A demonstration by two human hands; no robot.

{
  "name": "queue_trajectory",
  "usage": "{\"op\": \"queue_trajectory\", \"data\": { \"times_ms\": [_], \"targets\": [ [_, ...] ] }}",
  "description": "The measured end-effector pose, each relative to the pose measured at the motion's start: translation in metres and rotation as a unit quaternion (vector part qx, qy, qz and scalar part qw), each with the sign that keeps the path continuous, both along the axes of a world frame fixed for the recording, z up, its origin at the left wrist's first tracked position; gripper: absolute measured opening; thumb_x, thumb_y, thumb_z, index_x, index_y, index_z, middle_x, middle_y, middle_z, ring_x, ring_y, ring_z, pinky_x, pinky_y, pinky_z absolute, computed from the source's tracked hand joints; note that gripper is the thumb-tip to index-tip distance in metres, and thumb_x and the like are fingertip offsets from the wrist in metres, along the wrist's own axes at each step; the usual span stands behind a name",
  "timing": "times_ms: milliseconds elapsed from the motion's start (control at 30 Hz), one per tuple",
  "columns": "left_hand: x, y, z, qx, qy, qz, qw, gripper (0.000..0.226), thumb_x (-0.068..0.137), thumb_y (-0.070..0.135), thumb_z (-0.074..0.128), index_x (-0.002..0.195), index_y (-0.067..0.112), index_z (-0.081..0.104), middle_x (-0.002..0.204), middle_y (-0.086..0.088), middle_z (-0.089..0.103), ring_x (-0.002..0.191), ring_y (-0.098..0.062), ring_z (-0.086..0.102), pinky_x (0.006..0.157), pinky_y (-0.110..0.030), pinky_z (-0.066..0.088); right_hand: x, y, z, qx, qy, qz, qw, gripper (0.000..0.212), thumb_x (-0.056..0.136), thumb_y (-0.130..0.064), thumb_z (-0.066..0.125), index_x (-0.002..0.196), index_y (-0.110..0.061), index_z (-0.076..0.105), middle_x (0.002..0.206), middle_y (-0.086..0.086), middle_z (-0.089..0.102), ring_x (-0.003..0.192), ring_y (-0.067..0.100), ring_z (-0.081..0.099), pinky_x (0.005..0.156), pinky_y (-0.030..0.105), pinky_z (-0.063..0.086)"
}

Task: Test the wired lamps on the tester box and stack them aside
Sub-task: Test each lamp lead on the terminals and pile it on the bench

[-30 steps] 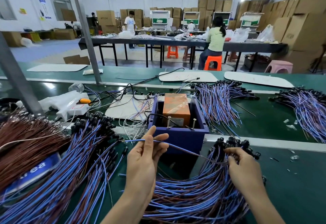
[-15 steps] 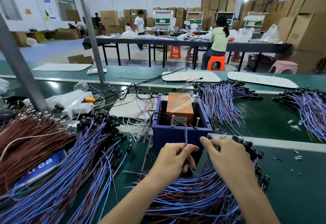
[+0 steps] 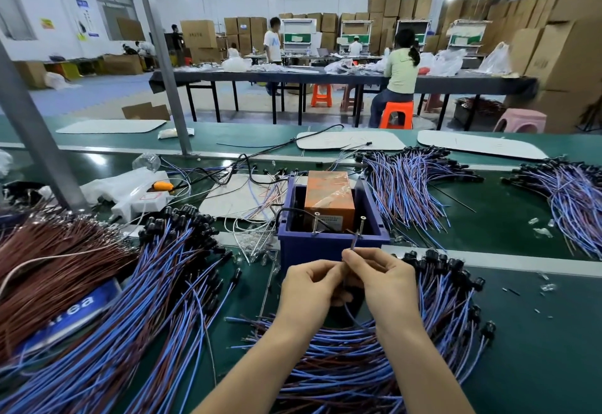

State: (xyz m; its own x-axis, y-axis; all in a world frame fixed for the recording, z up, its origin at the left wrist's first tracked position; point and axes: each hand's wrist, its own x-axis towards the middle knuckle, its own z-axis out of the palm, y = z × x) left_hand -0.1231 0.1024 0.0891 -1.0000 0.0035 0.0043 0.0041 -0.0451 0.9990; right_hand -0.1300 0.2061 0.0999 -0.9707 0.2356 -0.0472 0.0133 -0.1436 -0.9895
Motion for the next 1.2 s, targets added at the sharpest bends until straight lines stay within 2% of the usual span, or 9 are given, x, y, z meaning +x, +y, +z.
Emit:
{"op": "queue_trajectory", "data": {
  "times_ms": [100,233,400,600,667,767,867,1100,1200],
  "targets": [
    [-0.005,-0.002,0.001,-0.002,-0.03,0.021,0.999,0.018,0.093,0.013,0.06,0.081,0.013,0.074,0.068,0.001,0.072,0.054,-0.007,0.061,0.055,-0.017,0.049,-0.004,0.003,-0.004,-0.021,-0.018,-0.037,0.999,0.01,0.082,-0.011,0.074,0.072,-0.015,0.072,0.068,0.004,0.073,0.069,0.022,0.068,0.071,0.035,0.056],
    [-0.006,-0.002,-0.001,-0.013,-0.021,0.01,1.0,0.01,0.091,0.012,0.062,0.09,0.011,0.072,0.07,0.0,0.072,0.057,-0.008,0.063,0.057,-0.018,0.05,-0.006,0.001,-0.007,0.011,-0.019,-0.036,0.999,0.014,0.081,-0.011,0.075,0.069,-0.019,0.073,0.064,-0.001,0.072,0.062,0.011,0.067,0.061,0.025,0.054],
    [-0.006,-0.003,-0.004,-0.045,0.002,0.012,0.999,0.009,0.088,0.006,0.064,0.091,0.012,0.07,0.069,-0.001,0.072,0.054,-0.007,0.062,0.057,-0.017,0.049,-0.007,-0.002,-0.012,-0.017,-0.028,-0.041,0.999,0.014,0.08,-0.009,0.075,0.069,-0.017,0.073,0.061,0.002,0.07,0.066,0.02,0.065,0.071,0.039,0.056],
    [-0.006,-0.004,-0.003,-0.044,-0.009,0.017,0.999,0.011,0.088,0.002,0.063,0.085,0.01,0.069,0.063,-0.001,0.068,0.05,-0.007,0.059,0.052,-0.017,0.047,-0.006,-0.003,-0.021,-0.053,-0.029,-0.062,0.996,0.017,0.085,-0.014,0.07,0.069,-0.014,0.074,0.059,0.0,0.069,0.059,0.015,0.064,0.06,0.028,0.055],
    [-0.004,-0.008,-0.004,-0.035,-0.015,0.016,0.999,0.014,0.088,-0.002,0.059,0.084,0.008,0.069,0.062,-0.002,0.066,0.046,-0.007,0.054,0.05,-0.017,0.045,-0.018,0.014,-0.024,0.058,0.009,-0.138,0.989,0.019,0.087,-0.021,0.068,0.069,-0.017,0.073,0.059,-0.003,0.068,0.06,0.013,0.064,0.057,0.018,0.049],
    [0.001,-0.019,-0.007,-0.037,-0.028,0.004,0.999,0.016,0.089,-0.003,0.056,0.087,0.006,0.069,0.061,-0.002,0.065,0.046,-0.009,0.05,0.049,-0.018,0.044,-0.051,0.056,-0.02,0.393,0.035,-0.198,0.897,0.014,0.091,-0.018,0.063,0.098,-0.012,0.073,0.088,0.002,0.071,0.089,0.023,0.059,0.076,0.022,0.048],
    [0.007,-0.025,-0.012,-0.054,-0.045,-0.019,0.997,0.017,0.09,-0.003,0.055,0.087,0.006,0.069,0.062,-0.003,0.066,0.047,-0.011,0.05,0.05,-0.019,0.044,-0.09,0.084,-0.021,0.605,-0.059,-0.066,0.791,0.03,0.094,-0.025,0.059,0.123,-0.017,0.063,0.115,0.009,0.066,0.116,0.028,0.048,0.096,0.037,0.041],
    [0.012,-0.031,-0.019,-0.056,-0.075,-0.043,0.995,0.018,0.09,-0.005,0.055,0.087,0.006,0.07,0.063,-0.005,0.066,0.047,-0.011,0.052,0.049,-0.017,0.044,-0.125,0.085,-0.03,0.734,-0.155,0.072,0.657,0.026,0.088,-0.014,0.055,0.114,-0.018,0.052,0.121,0.007,0.06,0.125,0.027,0.044,0.109,0.045,0.022],
    [0.012,-0.03,-0.021,-0.065,-0.082,-0.053,0.993,0.019,0.091,-0.004,0.055,0.088,0.007,0.07,0.064,-0.004,0.067,0.048,-0.012,0.052,0.05,-0.018,0.044,-0.124,0.085,-0.035,0.75,-0.142,0.083,0.641,0.027,0.088,-0.019,0.058,0.114,-0.02,0.052,0.12,0.006,0.06,0.128,0.025,0.04,0.111,0.049,0.018]
  ]
}}
